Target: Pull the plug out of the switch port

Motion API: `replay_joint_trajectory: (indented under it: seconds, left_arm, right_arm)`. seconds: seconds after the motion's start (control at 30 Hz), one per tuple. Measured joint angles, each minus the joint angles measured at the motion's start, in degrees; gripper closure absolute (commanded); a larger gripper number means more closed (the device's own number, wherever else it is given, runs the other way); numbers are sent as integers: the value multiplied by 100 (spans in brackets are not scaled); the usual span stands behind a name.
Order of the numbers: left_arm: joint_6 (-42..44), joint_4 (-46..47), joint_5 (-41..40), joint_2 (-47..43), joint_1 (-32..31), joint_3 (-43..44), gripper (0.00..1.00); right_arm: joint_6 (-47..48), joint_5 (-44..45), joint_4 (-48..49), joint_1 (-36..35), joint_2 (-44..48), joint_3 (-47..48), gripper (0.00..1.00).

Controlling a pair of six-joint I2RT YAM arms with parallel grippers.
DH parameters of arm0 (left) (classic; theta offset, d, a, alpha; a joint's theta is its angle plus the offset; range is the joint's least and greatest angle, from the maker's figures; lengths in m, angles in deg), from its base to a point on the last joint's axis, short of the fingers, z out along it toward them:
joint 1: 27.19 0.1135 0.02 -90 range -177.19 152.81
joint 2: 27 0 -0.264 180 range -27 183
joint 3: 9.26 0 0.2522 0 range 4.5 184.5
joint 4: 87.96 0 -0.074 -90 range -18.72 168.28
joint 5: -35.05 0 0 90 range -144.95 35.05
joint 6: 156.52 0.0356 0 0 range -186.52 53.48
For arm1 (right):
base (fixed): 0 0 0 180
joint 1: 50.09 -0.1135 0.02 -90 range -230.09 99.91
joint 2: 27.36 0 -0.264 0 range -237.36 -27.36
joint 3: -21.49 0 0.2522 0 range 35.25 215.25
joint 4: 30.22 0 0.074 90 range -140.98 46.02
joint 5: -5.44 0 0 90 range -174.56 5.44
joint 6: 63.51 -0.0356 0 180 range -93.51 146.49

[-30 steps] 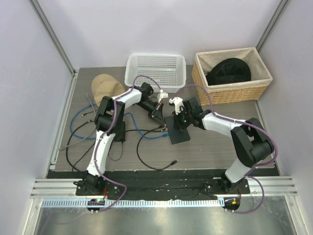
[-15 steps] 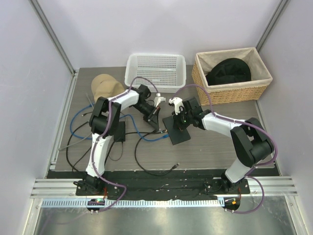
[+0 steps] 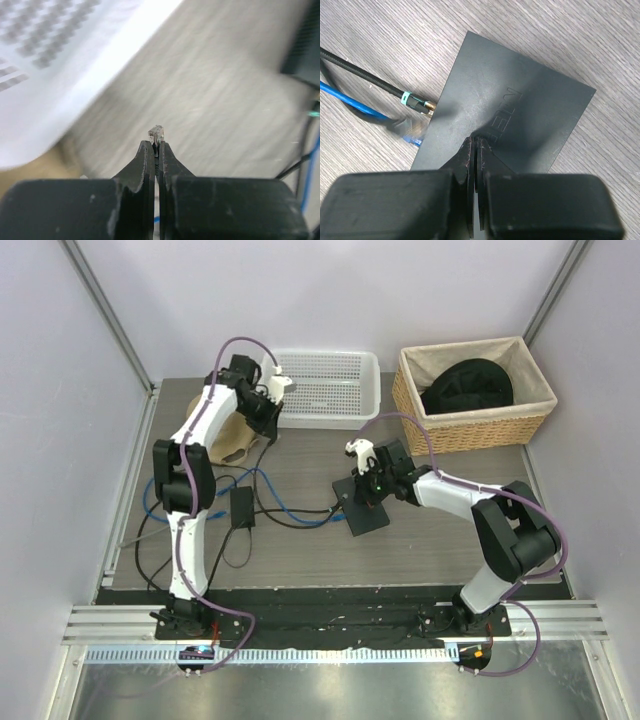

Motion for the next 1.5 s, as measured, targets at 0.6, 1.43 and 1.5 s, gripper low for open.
replay_joint_trajectory:
  seconds: [0.6,1.43,1.5]
  left_arm:
    - [-326,1298,-3077,-2369,437,-1113,65]
    - [-1025,1954,-1921,-1298,-586,-3248,56]
    - [-1036,2039,-2072,-1182,-605,-3257,57]
  right_arm:
    - [0,35,269,0,140,-229,97]
    - [-2,92,365,0,201,-317,92]
    - [-2,92,365,0,201,-317,93]
